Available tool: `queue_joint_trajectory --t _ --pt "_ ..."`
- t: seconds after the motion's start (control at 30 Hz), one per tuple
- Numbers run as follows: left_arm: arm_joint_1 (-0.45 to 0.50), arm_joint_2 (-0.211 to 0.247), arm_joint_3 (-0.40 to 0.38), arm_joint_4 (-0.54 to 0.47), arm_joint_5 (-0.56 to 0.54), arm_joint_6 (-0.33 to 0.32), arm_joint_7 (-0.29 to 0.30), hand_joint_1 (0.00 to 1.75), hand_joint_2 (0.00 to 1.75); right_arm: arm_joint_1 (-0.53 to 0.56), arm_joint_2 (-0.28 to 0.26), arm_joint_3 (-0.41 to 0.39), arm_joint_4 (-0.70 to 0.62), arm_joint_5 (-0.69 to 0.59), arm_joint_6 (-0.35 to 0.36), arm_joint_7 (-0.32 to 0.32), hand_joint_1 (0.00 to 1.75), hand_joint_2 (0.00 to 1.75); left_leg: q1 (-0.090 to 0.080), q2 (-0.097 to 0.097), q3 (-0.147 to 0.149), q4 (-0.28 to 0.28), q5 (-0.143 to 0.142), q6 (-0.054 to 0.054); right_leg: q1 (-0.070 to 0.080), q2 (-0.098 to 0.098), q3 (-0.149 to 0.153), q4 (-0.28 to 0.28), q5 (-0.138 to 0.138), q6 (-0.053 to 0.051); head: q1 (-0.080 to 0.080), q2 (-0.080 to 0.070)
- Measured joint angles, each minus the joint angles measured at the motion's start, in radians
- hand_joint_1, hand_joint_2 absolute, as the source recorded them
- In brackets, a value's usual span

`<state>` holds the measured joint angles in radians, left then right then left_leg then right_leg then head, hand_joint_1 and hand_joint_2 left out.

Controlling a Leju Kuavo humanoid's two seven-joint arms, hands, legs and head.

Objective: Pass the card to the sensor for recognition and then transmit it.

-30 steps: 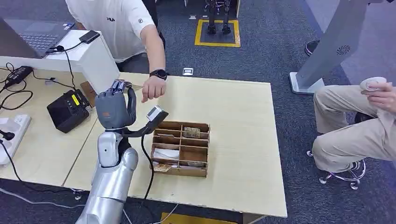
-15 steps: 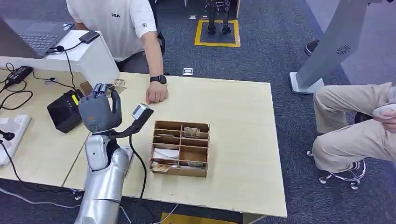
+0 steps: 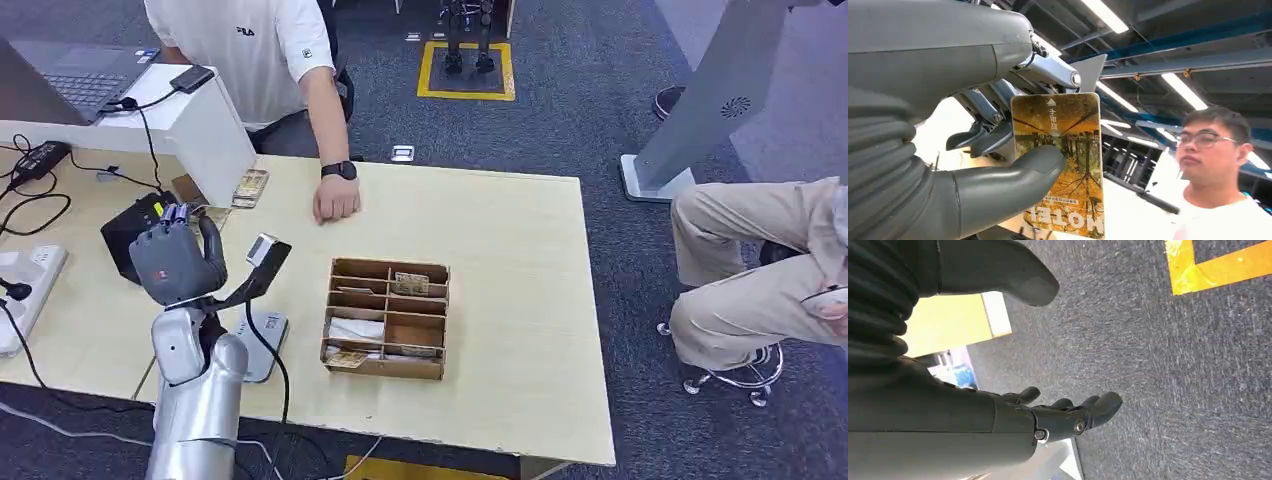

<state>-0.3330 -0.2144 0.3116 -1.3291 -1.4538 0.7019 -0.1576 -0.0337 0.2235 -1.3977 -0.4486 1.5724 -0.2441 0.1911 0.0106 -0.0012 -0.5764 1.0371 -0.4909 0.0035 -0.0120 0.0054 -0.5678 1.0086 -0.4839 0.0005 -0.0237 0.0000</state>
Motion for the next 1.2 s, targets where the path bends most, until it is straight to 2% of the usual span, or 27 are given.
queue_joint_trajectory --t 0.23,0.43,0.57,0.67,0.73,0.83,1.03,1.2 --pt "0.054 0.026 0.032 0.005 -0.009 0.0 0.048 1.75 1.75 0.0 0.004 -0.005 -0.007 0.0 0.001 0.0 0.0 1.75 0.0 0.0 0.0 0.0 0.0 0.0 0.0 0.0 0.0 0.0 0.0 0.0 0.0 0.0" --pt "0.072 0.038 0.041 0.013 -0.013 0.0 0.06 1.75 1.75 0.0 0.008 -0.01 -0.013 0.0 0.002 0.0 0.0 1.75 0.0 0.0 0.0 0.0 0.0 0.0 0.0 0.0 0.0 0.0 0.0 0.0 0.0 0.0" --pt "0.088 0.047 0.045 0.028 -0.015 0.0 0.099 1.75 1.75 0.0 0.01 -0.015 -0.017 0.0 0.003 0.0 0.0 1.75 0.0 0.0 0.0 0.0 0.0 0.0 0.0 0.0 0.0 0.0 0.0 0.0 0.0 0.0" --pt "0.105 0.051 0.057 0.043 -0.012 0.0 0.098 1.75 1.75 0.0 0.012 -0.018 -0.021 -0.003 0.001 0.0 0.0 1.75 0.0 0.0 0.0 0.0 0.0 0.0 0.0 0.0 0.0 0.0 0.0 0.0 0.0 0.0" --pt "0.109 0.052 0.073 0.063 -0.013 0.0 0.102 1.75 1.75 0.0 0.013 -0.018 -0.022 -0.01 0.001 0.002 0.0 1.75 0.0 0.0 0.0 0.0 0.0 0.0 0.0 0.0 0.0 0.0 0.0 0.0 0.0 0.0" --pt "0.112 0.057 0.08 0.106 -0.008 0.0 0.15 1.75 1.75 0.0 0.016 -0.019 -0.031 -0.01 0.003 0.002 0.0 1.75 0.0 0.0 0.0 0.0 0.0 0.0 0.0 0.0 0.0 0.0 0.0 0.0 0.0 0.0" --pt "0.119 0.076 0.081 0.18 -0.007 0.0 0.203 1.75 1.75 0.0 0.021 -0.026 -0.047 -0.005 0.016 0.002 0.0 1.75 0.0 0.0 0.0 0.0 0.0 0.0 0.0 0.0 0.0 0.0 0.0 0.0 0.0 0.0" --pt "0.124 0.088 0.081 0.232 -0.013 0.0 0.216 1.75 1.75 0.0 0.024 -0.027 -0.057 -0.002 0.016 0.002 0.0 1.75 0.0 0.0 0.0 0.0 0.0 0.0 0.0 0.0 0.0 0.0 0.0 0.0 0.0 0.0"
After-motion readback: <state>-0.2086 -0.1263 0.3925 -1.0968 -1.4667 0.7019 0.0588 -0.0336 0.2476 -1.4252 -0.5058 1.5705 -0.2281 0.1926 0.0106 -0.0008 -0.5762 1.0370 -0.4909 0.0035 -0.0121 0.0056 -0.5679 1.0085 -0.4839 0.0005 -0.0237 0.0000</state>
